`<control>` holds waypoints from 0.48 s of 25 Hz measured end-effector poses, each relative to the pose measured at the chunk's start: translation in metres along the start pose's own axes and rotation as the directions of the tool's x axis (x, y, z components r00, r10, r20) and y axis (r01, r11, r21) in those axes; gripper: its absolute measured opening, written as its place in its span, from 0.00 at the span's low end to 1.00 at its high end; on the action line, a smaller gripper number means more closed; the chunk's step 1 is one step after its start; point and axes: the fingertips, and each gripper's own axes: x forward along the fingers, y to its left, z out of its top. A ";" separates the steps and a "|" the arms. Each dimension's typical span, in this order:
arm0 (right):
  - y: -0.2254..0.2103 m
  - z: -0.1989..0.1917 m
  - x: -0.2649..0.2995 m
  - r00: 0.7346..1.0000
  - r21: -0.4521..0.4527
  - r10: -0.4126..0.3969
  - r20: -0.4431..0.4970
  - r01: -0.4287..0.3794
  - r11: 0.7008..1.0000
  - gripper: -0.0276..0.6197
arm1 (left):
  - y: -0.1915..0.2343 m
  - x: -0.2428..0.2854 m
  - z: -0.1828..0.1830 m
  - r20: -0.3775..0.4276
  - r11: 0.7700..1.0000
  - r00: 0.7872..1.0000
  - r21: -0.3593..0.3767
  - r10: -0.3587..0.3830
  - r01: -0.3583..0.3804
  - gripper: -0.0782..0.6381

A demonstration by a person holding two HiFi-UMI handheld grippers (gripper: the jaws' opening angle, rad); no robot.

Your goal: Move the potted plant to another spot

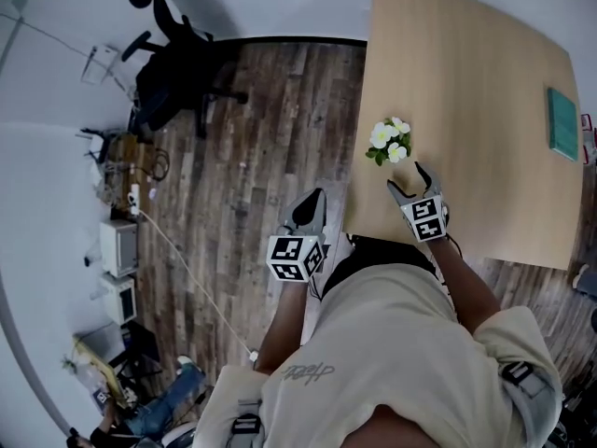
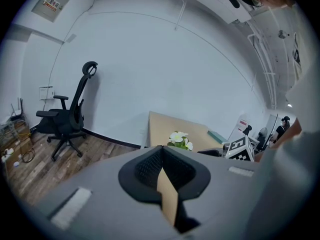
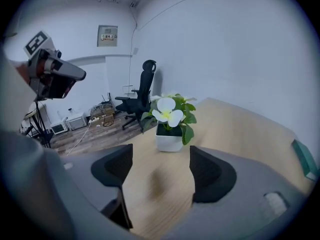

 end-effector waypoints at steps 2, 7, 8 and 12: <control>0.003 0.004 -0.013 1.000 0.008 -0.003 0.020 0.003 1.000 0.58 | -0.007 0.001 -0.003 -0.008 1.000 1.000 0.009 -0.026 0.026 0.13; 0.002 -0.001 -0.048 0.998 0.024 -0.039 0.050 0.037 0.999 0.52 | -0.027 0.007 -0.007 -0.027 0.994 0.995 0.044 -0.096 0.097 0.13; 0.000 0.001 -0.054 0.996 0.030 -0.052 0.069 0.050 0.998 0.48 | -0.030 0.010 -0.009 -0.032 0.992 0.994 0.053 -0.109 0.111 0.13; -0.002 0.012 -0.079 0.989 0.057 -0.078 0.126 0.071 0.996 0.43 | -0.046 0.023 -0.011 -0.050 0.984 0.987 0.083 -0.154 0.158 0.13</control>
